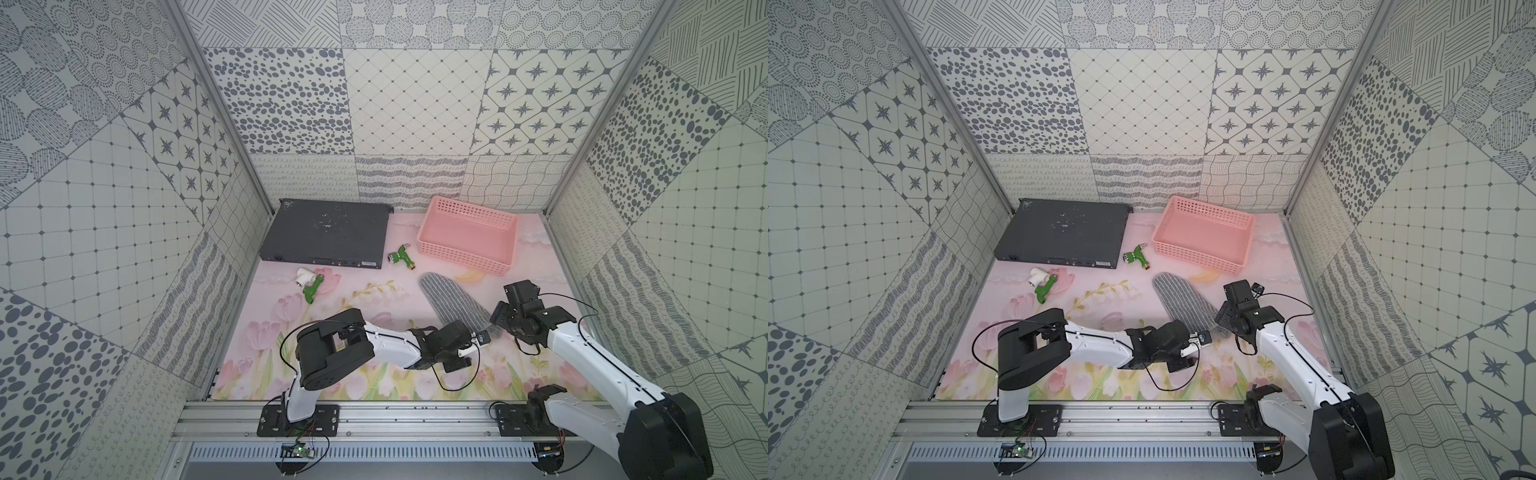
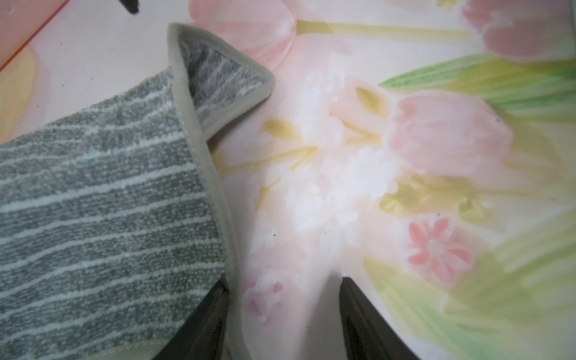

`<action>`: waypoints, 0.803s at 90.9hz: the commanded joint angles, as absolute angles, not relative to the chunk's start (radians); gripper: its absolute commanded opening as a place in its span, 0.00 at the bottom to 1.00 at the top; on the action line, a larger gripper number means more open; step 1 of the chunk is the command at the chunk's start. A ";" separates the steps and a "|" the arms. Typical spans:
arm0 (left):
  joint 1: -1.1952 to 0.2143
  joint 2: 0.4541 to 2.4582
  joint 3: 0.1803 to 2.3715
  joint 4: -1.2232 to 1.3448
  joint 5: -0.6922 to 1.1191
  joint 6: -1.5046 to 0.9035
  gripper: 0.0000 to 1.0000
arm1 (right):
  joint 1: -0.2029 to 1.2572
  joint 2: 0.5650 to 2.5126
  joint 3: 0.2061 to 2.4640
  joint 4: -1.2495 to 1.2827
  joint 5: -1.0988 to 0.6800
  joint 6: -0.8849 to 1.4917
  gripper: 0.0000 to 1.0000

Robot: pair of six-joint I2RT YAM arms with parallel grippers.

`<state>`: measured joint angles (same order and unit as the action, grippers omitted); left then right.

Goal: Fold the square dishcloth
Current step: Flatten out the cleaning item at the center of the board.

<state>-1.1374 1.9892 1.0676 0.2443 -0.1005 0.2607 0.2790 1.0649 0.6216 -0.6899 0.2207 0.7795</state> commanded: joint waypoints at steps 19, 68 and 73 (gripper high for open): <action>-1.091 1.978 1.037 0.206 -0.176 0.191 0.11 | 0.274 1.076 0.586 -0.639 0.182 0.798 0.75; -1.056 1.671 0.956 0.073 -0.258 -0.179 0.00 | 0.289 1.113 0.581 -0.535 -0.038 0.722 0.65; -1.037 1.649 0.964 0.014 -0.279 -0.225 0.00 | 0.309 1.116 0.593 -0.522 -0.058 0.712 0.65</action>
<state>-1.0729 1.7145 0.9447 0.1890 -0.1902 -0.0048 0.2863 1.1034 0.5755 -0.5949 0.0326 0.7521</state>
